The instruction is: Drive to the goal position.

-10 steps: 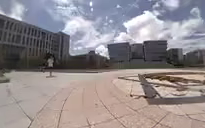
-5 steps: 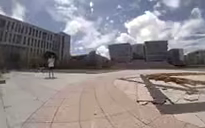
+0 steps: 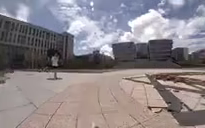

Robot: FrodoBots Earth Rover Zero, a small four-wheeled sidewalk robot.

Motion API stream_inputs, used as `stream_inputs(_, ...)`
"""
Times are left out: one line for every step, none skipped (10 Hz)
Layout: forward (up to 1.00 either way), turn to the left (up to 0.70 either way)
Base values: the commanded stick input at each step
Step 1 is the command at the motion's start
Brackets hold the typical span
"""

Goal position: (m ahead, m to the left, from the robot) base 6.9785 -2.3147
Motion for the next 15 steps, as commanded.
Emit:
stream_inputs(0.7, 0.12)
stream_inputs(0.7, 0.14)
stream_inputs(0.7, 0.14)
stream_inputs(0.7, 0.11)
stream_inputs(0.7, 0.03)
stream_inputs(0.7, 0.1)
stream_inputs(0.7, 0.1)
stream_inputs(0.7, -0.29)
stream_inputs(0.7, -0.32)
stream_inputs(0.7, -0.35)
stream_inputs(0.7, -0.35)
stream_inputs(0.7, -0.31)
stream_inputs(0.7, -0.29)
stream_inputs(0.7, -0.33)
stream_inputs(0.7, -0.35)
